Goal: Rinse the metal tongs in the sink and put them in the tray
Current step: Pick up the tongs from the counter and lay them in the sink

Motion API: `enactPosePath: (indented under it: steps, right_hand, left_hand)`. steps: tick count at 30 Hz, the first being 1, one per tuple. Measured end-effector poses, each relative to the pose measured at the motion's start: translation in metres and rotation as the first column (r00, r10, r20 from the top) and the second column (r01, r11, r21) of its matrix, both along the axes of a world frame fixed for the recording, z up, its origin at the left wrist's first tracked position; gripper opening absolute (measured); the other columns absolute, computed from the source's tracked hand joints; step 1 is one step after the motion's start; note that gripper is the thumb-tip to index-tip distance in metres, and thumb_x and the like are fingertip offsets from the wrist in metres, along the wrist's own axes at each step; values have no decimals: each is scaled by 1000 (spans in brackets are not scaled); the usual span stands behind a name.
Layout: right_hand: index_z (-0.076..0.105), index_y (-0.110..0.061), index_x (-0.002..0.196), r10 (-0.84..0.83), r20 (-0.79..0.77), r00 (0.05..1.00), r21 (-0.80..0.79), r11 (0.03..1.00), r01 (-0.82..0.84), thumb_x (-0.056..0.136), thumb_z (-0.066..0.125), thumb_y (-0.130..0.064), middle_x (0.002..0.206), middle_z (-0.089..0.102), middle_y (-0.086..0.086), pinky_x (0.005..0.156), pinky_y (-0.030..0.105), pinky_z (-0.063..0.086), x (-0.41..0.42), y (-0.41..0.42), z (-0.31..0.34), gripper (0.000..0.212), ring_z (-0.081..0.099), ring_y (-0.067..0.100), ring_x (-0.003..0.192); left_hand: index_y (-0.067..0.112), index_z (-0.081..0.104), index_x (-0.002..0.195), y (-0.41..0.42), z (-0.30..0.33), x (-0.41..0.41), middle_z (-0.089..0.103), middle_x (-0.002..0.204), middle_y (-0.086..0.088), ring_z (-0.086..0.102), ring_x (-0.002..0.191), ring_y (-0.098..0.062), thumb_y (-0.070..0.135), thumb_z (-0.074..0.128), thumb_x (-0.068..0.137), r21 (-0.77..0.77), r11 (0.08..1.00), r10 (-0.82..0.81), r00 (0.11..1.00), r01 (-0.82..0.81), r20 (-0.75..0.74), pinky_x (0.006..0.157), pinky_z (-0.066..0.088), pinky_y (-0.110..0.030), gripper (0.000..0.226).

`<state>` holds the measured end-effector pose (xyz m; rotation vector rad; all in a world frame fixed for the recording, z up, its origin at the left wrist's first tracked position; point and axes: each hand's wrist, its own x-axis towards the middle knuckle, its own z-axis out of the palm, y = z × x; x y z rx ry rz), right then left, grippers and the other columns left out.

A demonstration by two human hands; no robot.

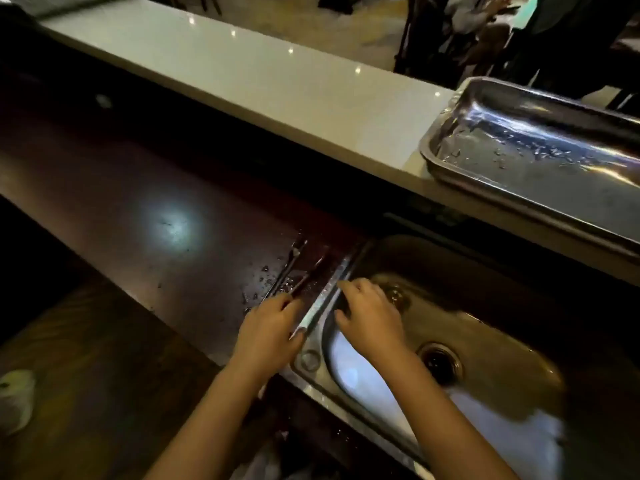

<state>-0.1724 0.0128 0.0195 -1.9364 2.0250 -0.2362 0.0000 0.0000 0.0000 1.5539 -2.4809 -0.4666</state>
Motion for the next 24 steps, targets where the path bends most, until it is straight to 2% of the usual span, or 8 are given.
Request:
enactPosePath:
  steps: [3, 6, 8, 12, 16, 18, 21, 24]
  right_hand:
    - [38, -25, 138, 44, 43, 998, -18, 999, -43, 89, 51, -23, 141, 40, 4, 92, 36, 45, 21, -24, -15, 51, 37, 24, 128]
    - [36, -26, 141, 127, 7, 992, 20, 992, -127, 89, 51, -20, 151, 29, 7, 96, 38, 43, 40, -46, -32, 54, 29, 26, 135]
    - [33, -25, 142, 187, -35, 982, 58, 981, -184, 89, 50, -17, 155, 21, 8, 102, 42, 41, 48, -55, -44, 56, 23, 28, 139]
    - [34, -25, 143, 264, -80, 961, 146, 957, -251, 89, 47, -13, 155, 22, 7, 105, 44, 38, 56, -61, -66, 56, 24, 26, 139]
    - [39, -22, 140, 243, -71, 968, 129, 964, -232, 90, 44, -8, 153, 29, 7, 110, 42, 32, 56, -63, -75, 52, 30, 26, 136]
    - [42, -18, 138, 234, -46, 971, 128, 966, -227, 92, 41, -6, 152, 31, 9, 111, 41, 31, 58, -65, -77, 47, 30, 27, 137]
    - [45, -13, 134, 211, -22, 977, 125, 970, -207, 93, 39, -7, 151, 34, 10, 109, 40, 34, 61, -67, -79, 42, 30, 27, 137]
    - [51, -11, 130, 177, 37, 984, 67, 982, -179, 94, 41, -8, 149, 37, 9, 109, 39, 34, 60, -65, -77, 38, 33, 27, 136]
  left_hand:
    - [16, 52, 123, -17, -12, 22, 55, 125, -8, 54, 108, -27, 32, 60, 78, -12, 998, 59, 996, -59, 64, 82, 49, -39, 49]
    - [20, 40, 134, -34, -28, 35, 38, 143, -7, 39, 128, -25, 33, 55, 82, 41, 998, 43, 989, -50, 144, 96, 41, -39, 56]
    - [21, 34, 137, -43, -38, 40, 32, 147, -7, 34, 132, -25, 34, 55, 83, 76, 996, 29, 982, -44, 188, 100, 40, -40, 58]
    - [19, 35, 136, -51, -55, 45, 36, 143, -8, 38, 128, -26, 34, 55, 84, 134, 991, 3, 979, -31, 206, 93, 45, -40, 57]
    - [15, 44, 126, -53, -64, 45, 45, 125, -8, 43, 114, -26, 27, 55, 85, 135, 990, 17, 988, -39, 156, 75, 50, -39, 44]
    - [12, 47, 121, -53, -65, 43, 46, 117, -10, 46, 108, -27, 22, 54, 86, 145, 989, 19, 993, -35, 116, 72, 51, -40, 37]
    - [7, 54, 113, -52, -68, 42, 48, 112, -10, 51, 103, -27, 19, 56, 86, 143, 989, 16, 999, -21, 39, 73, 49, -38, 30]
    - [4, 62, 105, -47, -71, 43, 50, 123, -12, 53, 110, -27, 20, 59, 86, 133, 991, 37, 998, -30, -48, 84, 47, -33, 25]
